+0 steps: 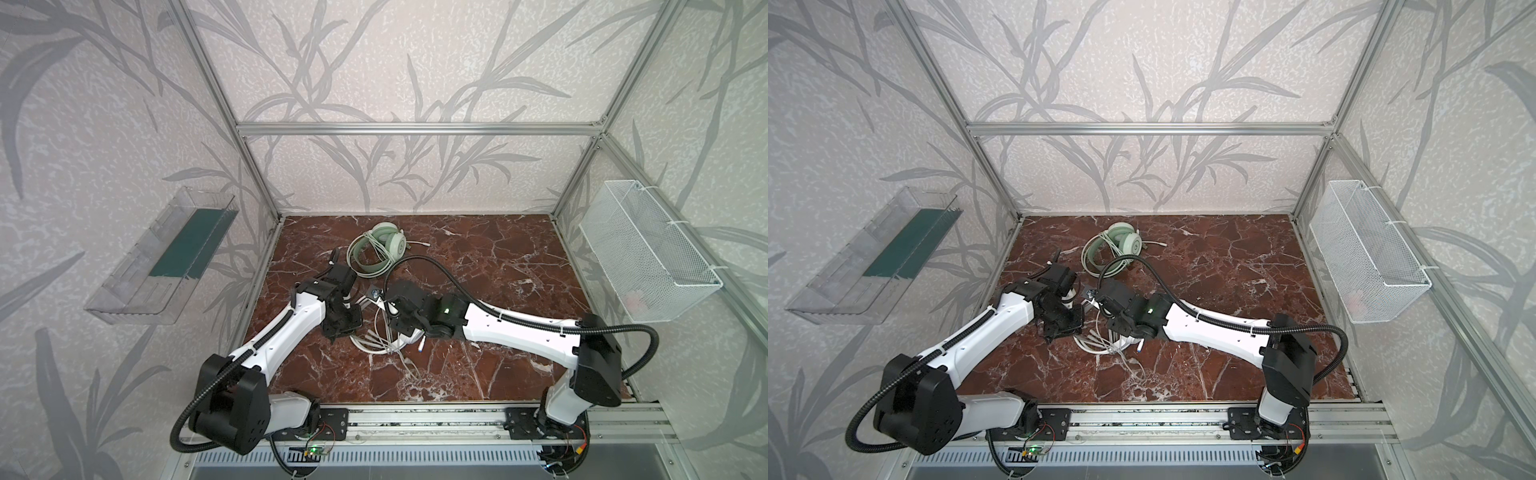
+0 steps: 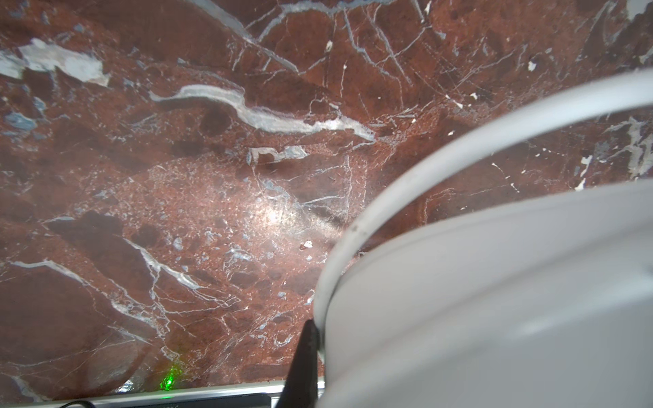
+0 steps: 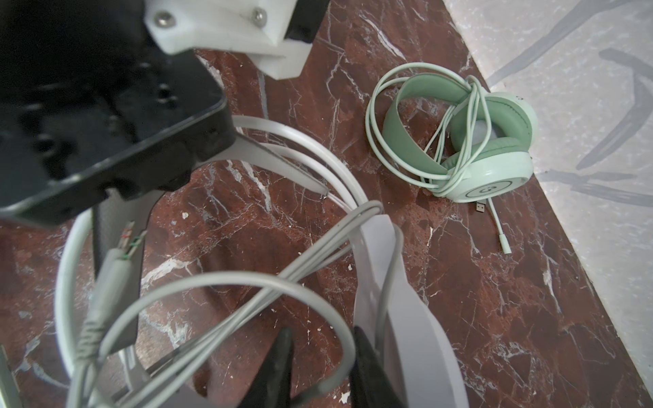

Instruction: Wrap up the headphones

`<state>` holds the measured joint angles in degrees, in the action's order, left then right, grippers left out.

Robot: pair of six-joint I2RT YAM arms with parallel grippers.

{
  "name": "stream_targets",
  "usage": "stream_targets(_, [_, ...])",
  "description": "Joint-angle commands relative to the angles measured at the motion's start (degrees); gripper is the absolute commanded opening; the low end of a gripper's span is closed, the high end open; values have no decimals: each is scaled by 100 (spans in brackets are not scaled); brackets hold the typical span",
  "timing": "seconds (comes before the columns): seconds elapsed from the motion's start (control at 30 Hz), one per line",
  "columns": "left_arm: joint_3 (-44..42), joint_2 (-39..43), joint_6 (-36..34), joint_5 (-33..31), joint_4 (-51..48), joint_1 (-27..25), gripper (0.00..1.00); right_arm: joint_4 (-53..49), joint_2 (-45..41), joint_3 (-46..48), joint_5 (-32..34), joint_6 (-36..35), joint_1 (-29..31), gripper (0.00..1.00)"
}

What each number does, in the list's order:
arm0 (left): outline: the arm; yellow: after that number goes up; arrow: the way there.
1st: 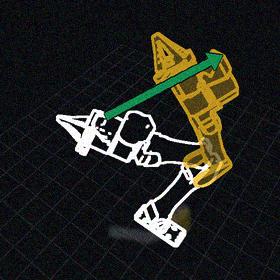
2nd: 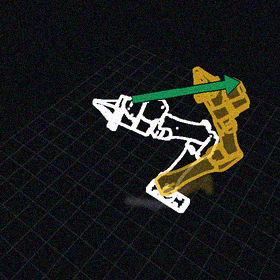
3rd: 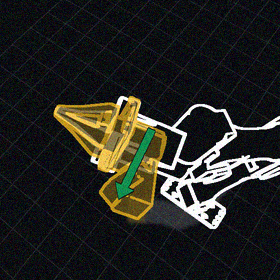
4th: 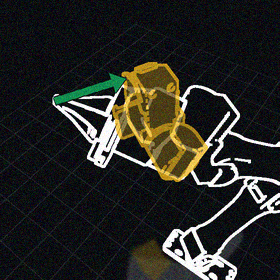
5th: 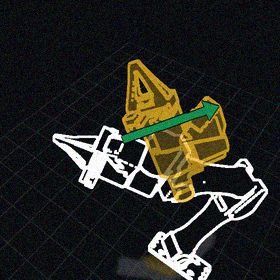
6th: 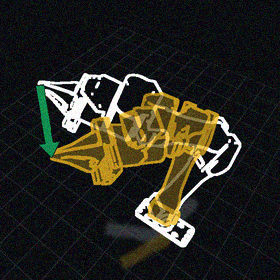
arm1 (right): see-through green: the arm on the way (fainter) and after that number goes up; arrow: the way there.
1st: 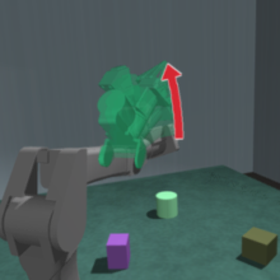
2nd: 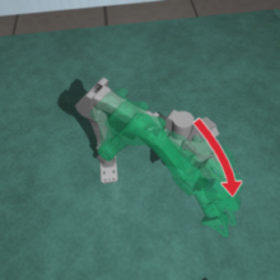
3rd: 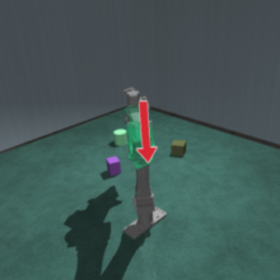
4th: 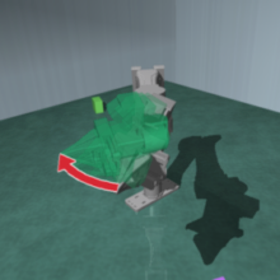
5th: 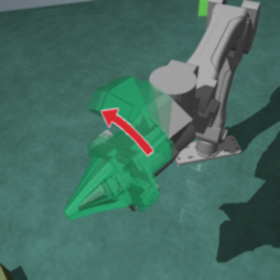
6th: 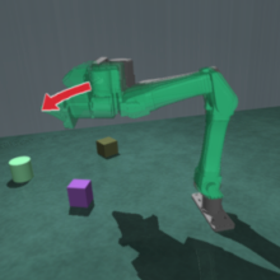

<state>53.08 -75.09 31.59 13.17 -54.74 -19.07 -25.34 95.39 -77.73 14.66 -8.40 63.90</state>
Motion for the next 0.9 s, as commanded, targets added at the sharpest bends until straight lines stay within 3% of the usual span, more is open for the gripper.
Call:
stream_targets(0.0, [64,-10,-74,176,83,-27,0,-257,-398,108,-393,137,9,32])
stream_targets(0.17, [90,-19,-92,160,60,-26,0,-247,-847,431,-653,165,17,36])
stream_targets(0.37, [142,-46,-98,145,17,-27,0,-264,-1295,713,-1866,-58,142,49])
stream_targets(0.67, [150,-66,-119,111,-8,-27,0,-417,-1764,1120,-1641,199,251,49])
stream_targets(0.87, [238,-93,-124,104,-36,-27,0,-108,-2209,1528,-1986,-121,898,48])
